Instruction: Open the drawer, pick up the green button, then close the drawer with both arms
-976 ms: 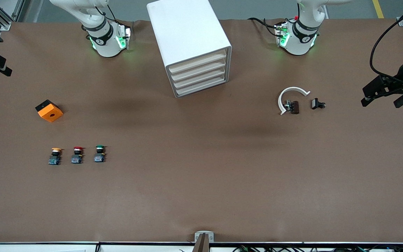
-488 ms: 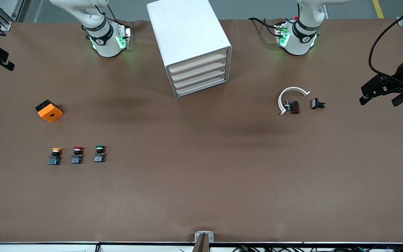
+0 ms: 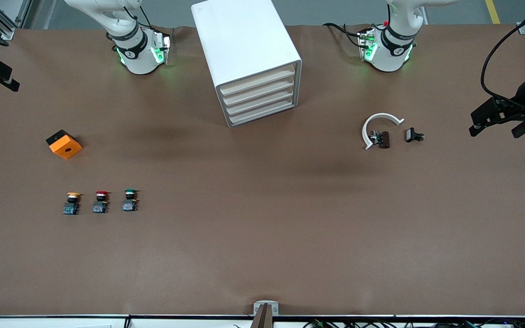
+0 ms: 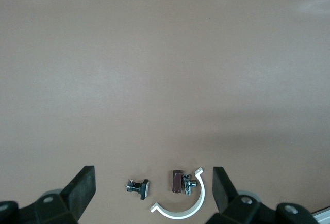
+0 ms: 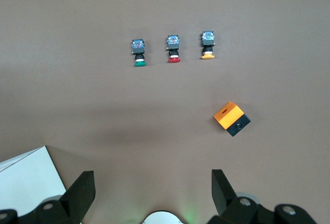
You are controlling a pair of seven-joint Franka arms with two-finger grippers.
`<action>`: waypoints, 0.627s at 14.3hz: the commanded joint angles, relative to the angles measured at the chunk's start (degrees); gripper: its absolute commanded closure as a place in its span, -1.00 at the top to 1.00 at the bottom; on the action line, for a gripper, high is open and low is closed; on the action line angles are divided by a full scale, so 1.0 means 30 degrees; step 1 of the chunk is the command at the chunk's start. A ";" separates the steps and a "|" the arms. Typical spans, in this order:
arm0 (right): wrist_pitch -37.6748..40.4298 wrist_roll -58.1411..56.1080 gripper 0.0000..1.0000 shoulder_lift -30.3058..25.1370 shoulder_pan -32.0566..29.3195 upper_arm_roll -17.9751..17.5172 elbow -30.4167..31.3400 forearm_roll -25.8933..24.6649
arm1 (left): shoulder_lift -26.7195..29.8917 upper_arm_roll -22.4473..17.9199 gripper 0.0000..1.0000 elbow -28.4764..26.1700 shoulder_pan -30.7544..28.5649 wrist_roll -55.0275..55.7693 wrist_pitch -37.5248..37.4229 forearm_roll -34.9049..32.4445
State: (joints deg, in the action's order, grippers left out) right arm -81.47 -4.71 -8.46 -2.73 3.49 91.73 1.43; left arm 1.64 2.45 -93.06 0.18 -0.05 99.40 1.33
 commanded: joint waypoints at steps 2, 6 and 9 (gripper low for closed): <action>-0.0089 -0.0831 1.00 -0.0462 -0.0056 -0.0078 0.0390 -0.0358 | -0.0166 0.0178 1.00 0.0462 -0.0001 -0.0190 -0.0409 -0.0472; -0.0030 -0.0950 1.00 -0.0491 -0.0086 -0.0078 0.0331 -0.0418 | -0.0196 0.0207 1.00 0.0462 -0.0030 -0.0044 -0.0409 -0.0472; 0.0116 -0.0950 1.00 -0.0462 -0.0115 -0.0108 0.0331 -0.0448 | -0.0225 0.0207 1.00 0.0492 -0.0030 -0.0044 -0.0409 -0.0472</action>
State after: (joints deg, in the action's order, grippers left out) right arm -81.34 -6.78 -8.57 -2.73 3.48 91.73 0.82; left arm 1.54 2.63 -93.06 0.21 -0.05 99.29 1.19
